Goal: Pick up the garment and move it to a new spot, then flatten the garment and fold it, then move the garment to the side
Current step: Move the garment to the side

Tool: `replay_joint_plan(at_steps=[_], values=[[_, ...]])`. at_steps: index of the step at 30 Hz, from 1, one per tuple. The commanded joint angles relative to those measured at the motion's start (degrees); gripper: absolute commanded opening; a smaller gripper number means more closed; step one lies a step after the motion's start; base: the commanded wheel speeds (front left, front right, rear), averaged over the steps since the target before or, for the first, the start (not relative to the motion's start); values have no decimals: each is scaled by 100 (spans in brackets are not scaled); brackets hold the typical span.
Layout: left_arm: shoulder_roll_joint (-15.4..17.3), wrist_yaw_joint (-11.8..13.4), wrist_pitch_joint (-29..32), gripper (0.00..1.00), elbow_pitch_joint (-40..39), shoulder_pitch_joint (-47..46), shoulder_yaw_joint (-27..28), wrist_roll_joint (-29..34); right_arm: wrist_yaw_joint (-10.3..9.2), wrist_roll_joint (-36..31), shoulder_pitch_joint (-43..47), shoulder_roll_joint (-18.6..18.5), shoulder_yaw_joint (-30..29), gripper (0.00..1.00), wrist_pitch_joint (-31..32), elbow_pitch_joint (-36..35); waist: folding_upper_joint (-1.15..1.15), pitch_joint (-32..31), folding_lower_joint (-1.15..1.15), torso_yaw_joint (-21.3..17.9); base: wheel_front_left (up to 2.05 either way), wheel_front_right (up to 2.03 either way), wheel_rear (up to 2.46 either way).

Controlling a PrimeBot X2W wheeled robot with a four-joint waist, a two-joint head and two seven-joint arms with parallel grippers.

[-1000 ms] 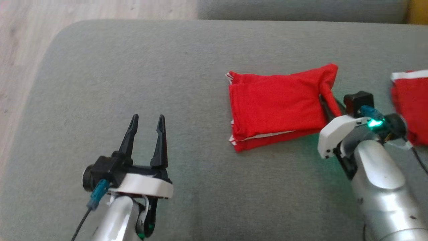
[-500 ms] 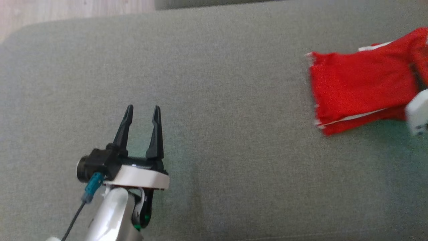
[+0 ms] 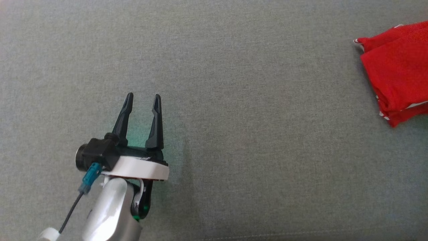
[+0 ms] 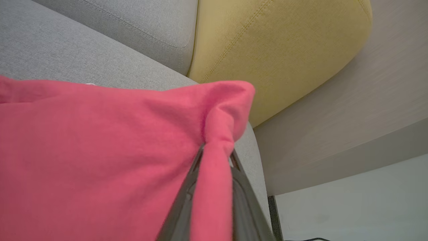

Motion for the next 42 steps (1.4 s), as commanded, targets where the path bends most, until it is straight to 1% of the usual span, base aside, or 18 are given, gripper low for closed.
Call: replay_joint_plan(at_steps=[1, 6, 10, 11, 12, 13, 16, 20, 24, 26, 28, 29, 34, 36, 37, 39, 42], values=[[36, -9, -55, 100, -148, -165, 218, 14, 37, -20, -149, -224, -10, 0, -88, -141, 0, 28, -1, 14, 0, 0, 0], [36, -31, -55, 100, -140, -181, 293, 38, 37, -82, -121, -142, -149, 0, -109, -143, 0, 57, -1, 20, 0, 0, 0], [36, -41, -55, 100, -121, -164, 323, 52, 37, -110, -76, -35, -297, 0, 9, -177, 0, 28, -1, 9, 0, 0, 0], [36, -41, -55, 100, -112, -164, 323, 52, 37, -116, -54, 3, -341, 14, 70, -187, 0, 11, -1, 7, 0, 0, 0], [36, -40, -55, 100, -103, -163, 320, 48, 37, -145, -30, 32, -352, 55, 77, -240, 0, -8, -1, 5, 0, 0, 0], [36, -38, -55, 100, -95, -162, 314, 41, 37, -150, -18, 74, -409, 100, 88, -286, 0, -28, -1, 5, 0, 0, 0], [36, -26, -55, 100, -65, -145, 293, 10, 37, -218, 49, 178, -519, 100, 197, -427, 0, -128, -1, 3, 0, 0, 0], [36, -6, -55, 100, -34, -67, 290, -39, 37, -273, 153, 290, -516, 100, 223, -678, 0, -376, -1, 0, 0, 0, 0], [36, 28, -55, 100, -16, 88, 327, -66, 37, -308, 239, 631, -429, 100, 211, -1054, 0, -706, -1, -35, 0, 0, 0], [36, 37, -55, 100, 11, 180, 338, -87, 37, -164, 201, 785, -373, 100, 105, -1114, 0, -889, -1, -45, 0, 0, 0], [36, 57, -55, 100, 20, 286, 373, -80, 37, -55, 247, 1082, -318, 100, 3, -1249, 0, -1081, -1, -72, 0, 0, 0], [36, 74, -55, 100, 12, 394, 415, -47, 37, 76, 348, 1420, -308, 100, -106, -1445, 0, -1251, -1, -96, 0, 0, 0], [36, 104, -55, 100, -20, 624, 480, 1, 37, 444, 882, 2375, -326, 100, -447, -2054, 0, -1564, -1, -110, 0, 0, 0], [36, 110, -55, 100, -25, 706, 490, 5, 37, 555, 1154, 2825, -398, 100, -646, -2245, 0, -1660, -1, -99, 0, 0, 0], [36, 110, -55, 100, -25, 706, 490, 5, 37, 555, 1154, 2825, -398, 100, -646, -2245, 0, -1660, -1, -99, 0, 0, 0], [36, 133, -55, 100, -35, 790, 503, 0, 37, 564, 1453, 3203, -351, 100, -837, -2380, 0, -1727, -1, -88, 0, 0, 0], [41, 212, -55, 100, -37, 878, 484, 171, 37, 679, 1899, 3488, -321, 100, -1098, -2440, 0, -1788, -1, -45, 0, 0, 0]])
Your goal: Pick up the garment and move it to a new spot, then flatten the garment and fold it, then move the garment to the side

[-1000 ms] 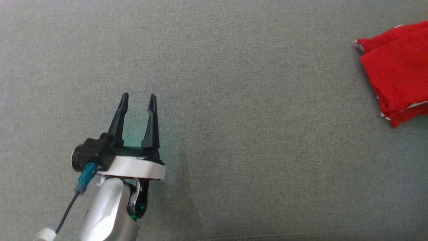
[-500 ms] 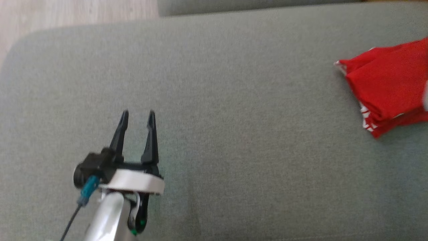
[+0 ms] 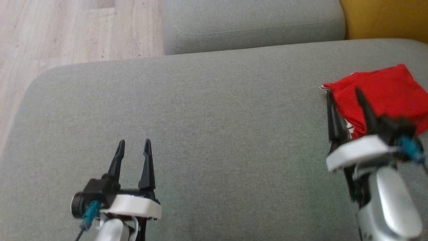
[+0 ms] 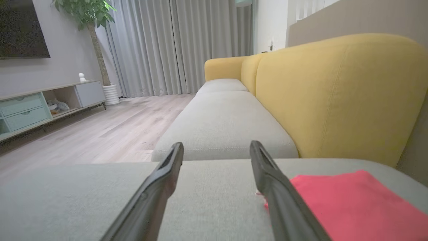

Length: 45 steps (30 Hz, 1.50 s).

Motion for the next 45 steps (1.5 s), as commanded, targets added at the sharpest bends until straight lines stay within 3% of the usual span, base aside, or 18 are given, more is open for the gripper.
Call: replay_joint_plan(at_steps=[1, 7, 13, 28, 45], values=[[27, 20, -55, 100, -195, -148, 177, 17, 37, 17, -151, -16, 127, 100, -77, -205, 0, -18, 1, 23, 0, 0, 0], [25, 15, -55, 100, -146, -15, 163, -68, 37, 572, 397, 24, 399, 100, -612, 161, 0, -86, 1, 69, 0, 0, 0], [24, 12, -55, 100, -171, 7, 174, -73, 37, 683, 439, 26, 608, 100, -819, 496, 0, -77, 1, 78, 0, 0, 0], [23, 151, -55, 100, -456, 125, 253, -160, 37, 736, 340, 26, 777, 100, -951, 652, 0, -86, 1, 72, 0, 0, 0], [23, 115, -55, 100, -245, 78, 291, -522, 37, 670, 285, 27, 744, 100, -964, 718, 0, -85, 1, 66, 0, 0, 0]])
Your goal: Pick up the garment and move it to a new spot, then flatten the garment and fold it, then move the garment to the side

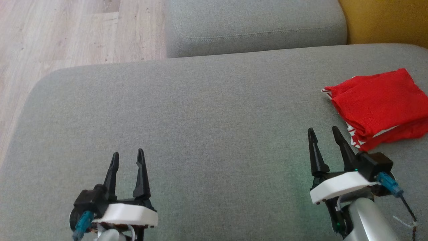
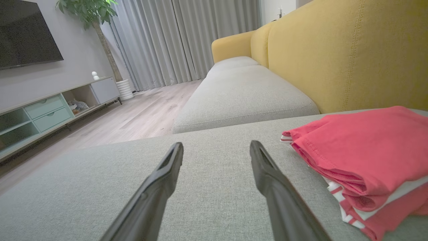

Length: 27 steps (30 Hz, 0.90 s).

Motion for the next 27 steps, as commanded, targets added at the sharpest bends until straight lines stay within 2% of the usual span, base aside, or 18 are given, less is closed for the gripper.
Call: replay_joint_plan(at_steps=[1, 10, 11, 14, 27], values=[[20, 29, -55, 100, -134, -229, 238, 12, 37, -16, -240, -8, 138, 100, -88, -169, 0, -1, 0, -2, 0, 0, 0], [20, 17, -55, 100, -163, -221, 272, -134, 37, -38, -219, -8, 182, 100, -83, -136, 0, 11, 0, -7, 0, 0, 0], [-1, 2, 0, 0, 3, 0, 40, -120, 0, -8, 0, -1, 44, 0, 0, 29, 0, 12, 0, -8, 0, 0, 0], [-3, -3, 29, 0, 247, 101, -7, -124, -2, 6, 145, 7, 62, 0, 13, 265, 0, 12, 0, -8, 0, 0, 0], [-1, -86, 263, 0, 177, 60, 190, -905, 2, 896, 158, 5, -87, 0, 239, 122, 0, 18, 0, 9, 0, 0, 0]])
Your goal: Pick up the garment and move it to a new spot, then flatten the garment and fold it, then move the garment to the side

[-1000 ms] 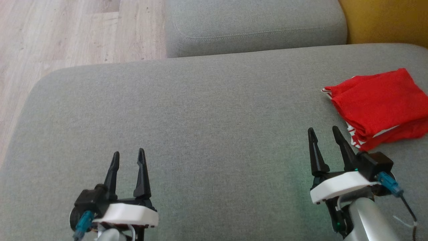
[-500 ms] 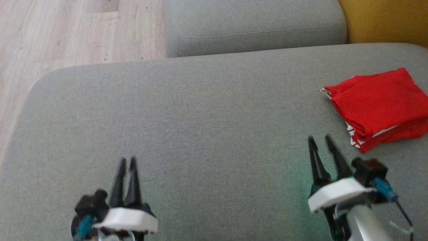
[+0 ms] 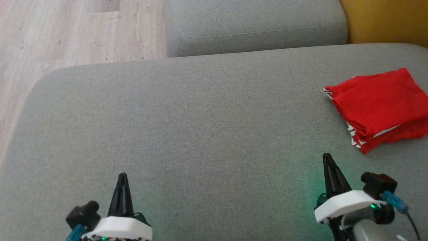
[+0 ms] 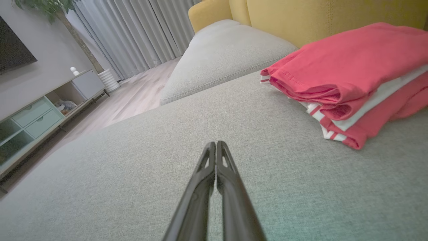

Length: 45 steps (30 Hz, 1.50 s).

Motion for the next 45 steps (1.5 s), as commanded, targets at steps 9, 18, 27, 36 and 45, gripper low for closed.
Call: replay_joint_plan(at_steps=[9, 18, 27, 36, 45], values=[[4, -94, 207, 0, -264, -278, 267, -734, 8, 850, -284, -7, -146, 0, 199, -338, 0, 6, 0, 15, 0, 0, 0], [5, -142, 339, 0, -308, -299, 378, -1181, 10, 1360, -276, -8, -231, 0, 328, -420, 0, 9, 0, 25, 0, 0, 0], [7, -195, 487, 0, -358, -323, 504, -1683, 13, 1931, -267, -9, -325, 0, 472, -513, 0, 13, 0, 35, 0, 0, 0], [9, -249, 636, 0, -408, -348, 629, -2186, 16, 2504, -258, -10, -420, 0, 616, -606, 0, 18, 0, 46, 0, 0, 0], [10, -303, 785, 0, -458, -372, 755, -2689, 19, 3078, -249, -11, -515, 0, 761, -699, 0, 22, 0, 57, 0, 0, 0]])
